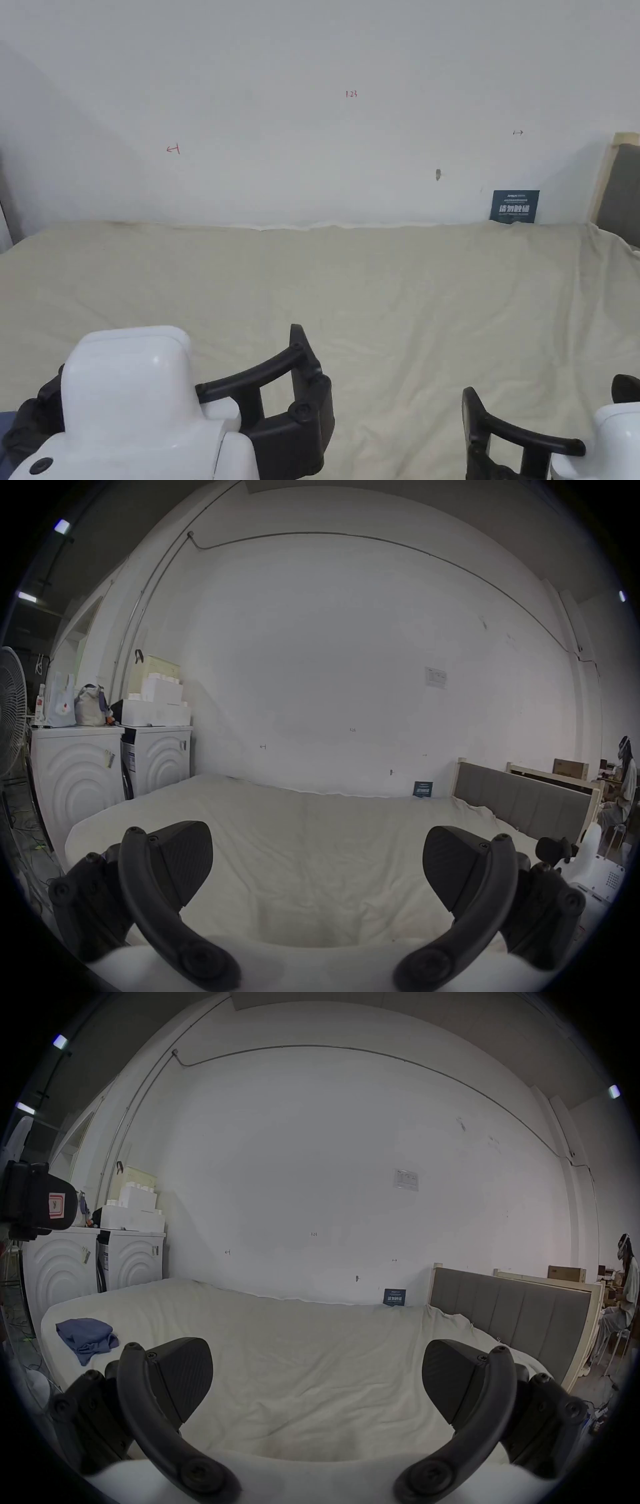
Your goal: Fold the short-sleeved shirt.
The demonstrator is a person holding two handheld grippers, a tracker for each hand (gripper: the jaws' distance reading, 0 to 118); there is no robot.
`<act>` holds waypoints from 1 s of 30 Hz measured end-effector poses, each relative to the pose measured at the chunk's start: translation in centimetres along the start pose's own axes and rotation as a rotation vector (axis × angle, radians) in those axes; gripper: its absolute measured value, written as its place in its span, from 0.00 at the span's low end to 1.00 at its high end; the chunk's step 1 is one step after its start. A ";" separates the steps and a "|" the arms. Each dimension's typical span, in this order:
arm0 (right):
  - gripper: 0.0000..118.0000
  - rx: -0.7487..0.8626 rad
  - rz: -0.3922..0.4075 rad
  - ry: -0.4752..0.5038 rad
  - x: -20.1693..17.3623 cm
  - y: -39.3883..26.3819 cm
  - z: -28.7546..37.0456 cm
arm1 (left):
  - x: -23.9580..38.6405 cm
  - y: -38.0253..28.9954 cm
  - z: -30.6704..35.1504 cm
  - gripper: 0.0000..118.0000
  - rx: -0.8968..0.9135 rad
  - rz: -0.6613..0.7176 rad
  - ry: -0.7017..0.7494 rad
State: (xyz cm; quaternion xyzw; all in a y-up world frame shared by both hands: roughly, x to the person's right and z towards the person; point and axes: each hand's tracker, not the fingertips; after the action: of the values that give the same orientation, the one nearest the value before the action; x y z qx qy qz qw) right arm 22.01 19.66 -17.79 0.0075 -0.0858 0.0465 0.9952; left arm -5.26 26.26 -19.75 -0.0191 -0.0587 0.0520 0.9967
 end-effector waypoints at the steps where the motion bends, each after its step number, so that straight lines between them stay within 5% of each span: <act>1: 1.00 -0.006 -0.012 0.009 0.1 0.1 -0.1 | -0.1 0.1 -0.1 1.00 -0.002 -0.002 0.004; 14: 1.00 -0.052 -0.062 0.013 0.6 -0.3 -0.8 | 0.2 1.3 -1.4 1.00 -0.155 0.060 0.170; 19: 1.00 -0.084 -0.103 0.016 0.8 -0.6 -1.3 | -0.2 1.4 -1.0 1.00 -0.204 0.175 0.049; 30: 1.00 -0.091 -0.111 -0.003 1.1 -0.8 -1.3 | -0.6 0.8 -1.6 1.00 -0.243 0.221 0.029</act>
State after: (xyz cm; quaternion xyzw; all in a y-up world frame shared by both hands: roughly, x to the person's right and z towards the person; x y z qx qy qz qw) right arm 23.40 18.98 -18.87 -0.0331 -0.0889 -0.0127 0.9954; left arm -5.77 26.97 -21.46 -0.1467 -0.0479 0.1535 0.9760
